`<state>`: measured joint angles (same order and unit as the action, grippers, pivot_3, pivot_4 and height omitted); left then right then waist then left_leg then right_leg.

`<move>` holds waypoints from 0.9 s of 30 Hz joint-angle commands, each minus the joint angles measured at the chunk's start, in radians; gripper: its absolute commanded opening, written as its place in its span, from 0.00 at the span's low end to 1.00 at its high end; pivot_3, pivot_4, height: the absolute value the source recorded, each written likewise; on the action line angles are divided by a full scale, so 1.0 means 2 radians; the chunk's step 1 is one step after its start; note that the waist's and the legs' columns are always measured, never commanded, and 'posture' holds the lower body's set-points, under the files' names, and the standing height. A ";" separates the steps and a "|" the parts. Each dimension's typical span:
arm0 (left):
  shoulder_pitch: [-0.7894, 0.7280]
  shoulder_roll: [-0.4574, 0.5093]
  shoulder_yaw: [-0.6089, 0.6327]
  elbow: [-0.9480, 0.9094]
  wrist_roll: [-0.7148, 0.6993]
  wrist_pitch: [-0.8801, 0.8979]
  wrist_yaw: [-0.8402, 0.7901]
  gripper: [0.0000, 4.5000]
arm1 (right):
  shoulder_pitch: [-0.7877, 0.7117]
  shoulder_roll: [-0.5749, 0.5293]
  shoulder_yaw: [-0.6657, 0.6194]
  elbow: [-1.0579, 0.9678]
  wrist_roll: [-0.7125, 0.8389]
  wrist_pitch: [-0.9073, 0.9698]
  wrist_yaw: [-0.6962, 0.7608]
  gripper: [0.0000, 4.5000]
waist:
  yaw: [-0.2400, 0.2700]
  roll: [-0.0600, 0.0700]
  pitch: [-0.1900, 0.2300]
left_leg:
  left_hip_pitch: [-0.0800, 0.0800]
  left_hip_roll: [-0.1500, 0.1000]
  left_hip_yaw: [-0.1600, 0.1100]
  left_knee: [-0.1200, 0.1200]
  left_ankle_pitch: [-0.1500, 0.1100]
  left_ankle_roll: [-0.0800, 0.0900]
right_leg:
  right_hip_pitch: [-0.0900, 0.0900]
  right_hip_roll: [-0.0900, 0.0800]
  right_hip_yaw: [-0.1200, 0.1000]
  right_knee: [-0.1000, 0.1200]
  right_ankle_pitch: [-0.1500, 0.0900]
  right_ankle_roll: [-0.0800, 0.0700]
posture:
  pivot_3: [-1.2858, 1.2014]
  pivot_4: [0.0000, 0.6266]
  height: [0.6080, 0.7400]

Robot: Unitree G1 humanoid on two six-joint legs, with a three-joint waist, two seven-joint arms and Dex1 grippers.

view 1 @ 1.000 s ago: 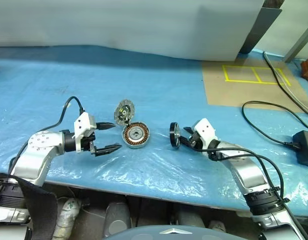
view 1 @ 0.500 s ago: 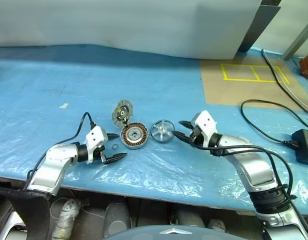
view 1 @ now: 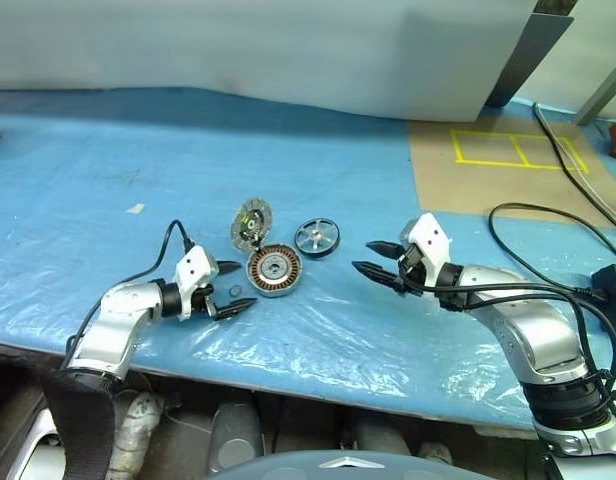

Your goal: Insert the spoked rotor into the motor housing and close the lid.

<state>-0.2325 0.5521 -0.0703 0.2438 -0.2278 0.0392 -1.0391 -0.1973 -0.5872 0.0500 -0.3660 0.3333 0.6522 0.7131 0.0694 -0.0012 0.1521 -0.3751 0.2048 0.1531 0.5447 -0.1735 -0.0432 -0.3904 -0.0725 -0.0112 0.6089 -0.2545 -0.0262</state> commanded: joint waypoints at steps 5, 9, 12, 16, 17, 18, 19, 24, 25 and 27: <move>-0.001 0.012 0.002 0.036 0.015 -0.022 -0.007 0.91 | 0.003 -0.002 -0.005 -0.007 -0.004 -0.014 -0.009 0.55 | 0.001 0.000 0.000 | 0.000 0.000 0.000 0.000 0.000 0.000 | 0.000 0.000 0.000 0.000 0.000 0.000 | 0.52 0.24 1.00; 0.015 0.024 -0.006 0.022 0.005 -0.015 -0.041 0.64 | 0.007 -0.008 -0.004 -0.011 -0.003 -0.018 -0.001 0.55 | 0.000 0.000 0.000 | 0.001 0.000 0.000 0.000 0.000 0.000 | 0.001 0.000 0.000 0.000 0.000 0.000 | 0.52 0.24 1.00; 0.020 0.025 -0.011 0.012 0.001 -0.012 -0.052 0.64 | 0.014 -0.020 0.004 -0.020 0.004 -0.023 0.025 0.55 | 0.001 0.000 0.000 | 0.001 0.000 0.000 0.000 0.000 0.000 | 0.001 0.000 0.000 0.000 0.000 0.000 | 0.52 0.24 1.00; 0.018 0.019 -0.013 0.017 0.008 -0.013 -0.049 0.64 | 0.022 -0.034 0.010 -0.026 0.014 -0.035 0.059 0.55 | 0.002 0.000 0.000 | 0.001 0.000 0.000 0.000 0.000 0.000 | 0.001 0.000 0.000 0.000 -0.001 -0.001 | 0.52 0.24 1.00; 0.018 0.019 -0.014 0.020 0.011 -0.017 -0.048 0.64 | 0.023 -0.036 0.011 -0.026 0.014 -0.037 0.065 0.55 | 0.002 0.000 0.000 | 0.001 0.000 0.000 0.000 0.000 0.000 | 0.001 0.000 0.000 0.000 -0.001 -0.001 | 0.52 0.24 1.00; 0.017 0.018 -0.014 0.022 0.012 -0.018 -0.047 0.64 | 0.024 -0.040 0.016 -0.027 0.014 -0.039 0.073 0.55 | 0.002 0.000 0.000 | 0.002 0.000 0.000 0.000 0.000 0.000 | 0.002 0.000 0.000 0.000 -0.001 -0.001 | 0.52 0.24 1.00; 0.017 0.017 -0.013 0.023 0.012 -0.018 -0.047 0.64 | 0.025 -0.044 0.020 -0.028 0.013 -0.041 0.080 0.55 | 0.002 0.000 0.000 | 0.002 0.000 0.000 0.000 0.000 0.000 | 0.002 -0.001 0.000 0.000 -0.001 -0.001 | 0.52 0.24 1.00; 0.013 0.014 -0.015 0.057 0.023 -0.042 -0.046 0.64 | 0.026 -0.059 0.032 -0.025 0.005 -0.053 0.100 0.55 | 0.002 0.001 -0.001 | 0.003 0.001 0.000 0.000 0.000 0.000 | 0.003 -0.001 0.000 0.000 -0.001 -0.001 | 0.52 0.24 1.00; 0.012 0.013 -0.015 0.060 0.023 -0.045 -0.047 0.64 | 0.027 -0.061 0.034 -0.024 0.004 -0.055 0.104 0.55 | 0.002 0.001 -0.001 | 0.003 0.001 0.000 0.000 0.000 0.000 | 0.003 -0.001 0.000 0.000 -0.001 -0.001 | 0.52 0.24 1.00; 0.010 0.010 -0.015 0.067 0.022 -0.052 -0.047 0.61 | 0.029 -0.065 0.035 -0.024 0.009 -0.057 0.113 0.55 | 0.002 0.002 -0.001 | 0.003 0.001 0.000 0.000 0.000 0.000 | 0.003 -0.001 0.000 0.000 -0.001 -0.001 | 0.52 0.24 1.00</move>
<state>-0.2268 0.5754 -0.0777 0.3352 -0.2126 -0.0695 -1.1302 -0.1390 -0.7075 0.1291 -0.3774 0.3393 0.5601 0.9211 0.0742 0.0020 0.1500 -0.3680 0.2058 0.1531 0.5450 -0.1738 -0.0424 -0.3838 -0.0740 -0.0107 0.6090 -0.2562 -0.0289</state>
